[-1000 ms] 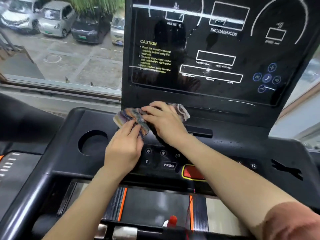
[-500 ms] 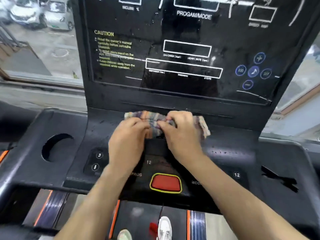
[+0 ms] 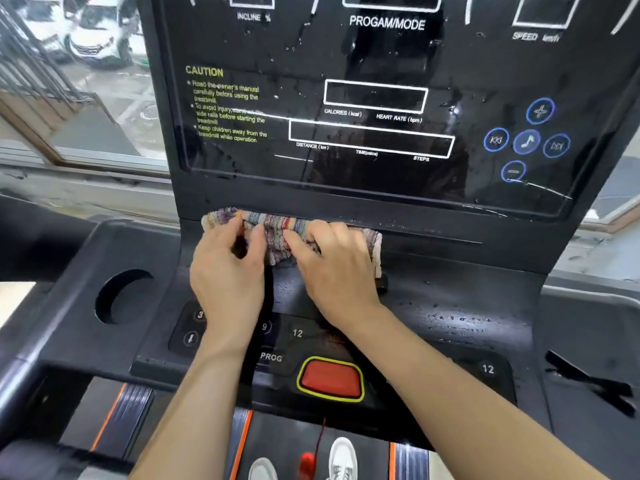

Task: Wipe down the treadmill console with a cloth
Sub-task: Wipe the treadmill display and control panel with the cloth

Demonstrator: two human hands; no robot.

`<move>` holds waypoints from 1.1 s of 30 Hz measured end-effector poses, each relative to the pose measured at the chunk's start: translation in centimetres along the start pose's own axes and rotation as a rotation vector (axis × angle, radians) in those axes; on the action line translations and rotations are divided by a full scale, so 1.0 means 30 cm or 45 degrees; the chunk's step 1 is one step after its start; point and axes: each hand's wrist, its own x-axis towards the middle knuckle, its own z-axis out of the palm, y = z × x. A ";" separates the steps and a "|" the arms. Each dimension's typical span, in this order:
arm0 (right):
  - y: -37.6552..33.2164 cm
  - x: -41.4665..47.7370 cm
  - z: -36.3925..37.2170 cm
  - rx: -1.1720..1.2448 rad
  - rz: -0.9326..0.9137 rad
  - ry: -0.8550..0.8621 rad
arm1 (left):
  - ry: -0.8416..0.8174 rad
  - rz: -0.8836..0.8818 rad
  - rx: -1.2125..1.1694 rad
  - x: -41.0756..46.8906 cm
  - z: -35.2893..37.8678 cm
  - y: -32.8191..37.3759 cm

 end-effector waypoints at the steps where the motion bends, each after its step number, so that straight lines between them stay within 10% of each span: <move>1: 0.007 -0.004 -0.007 0.006 0.000 -0.008 | 0.001 0.062 0.072 -0.007 0.013 0.001; 33: 0.129 -0.119 -0.112 -0.005 0.261 -0.087 | -0.242 0.403 0.312 -0.168 0.112 0.153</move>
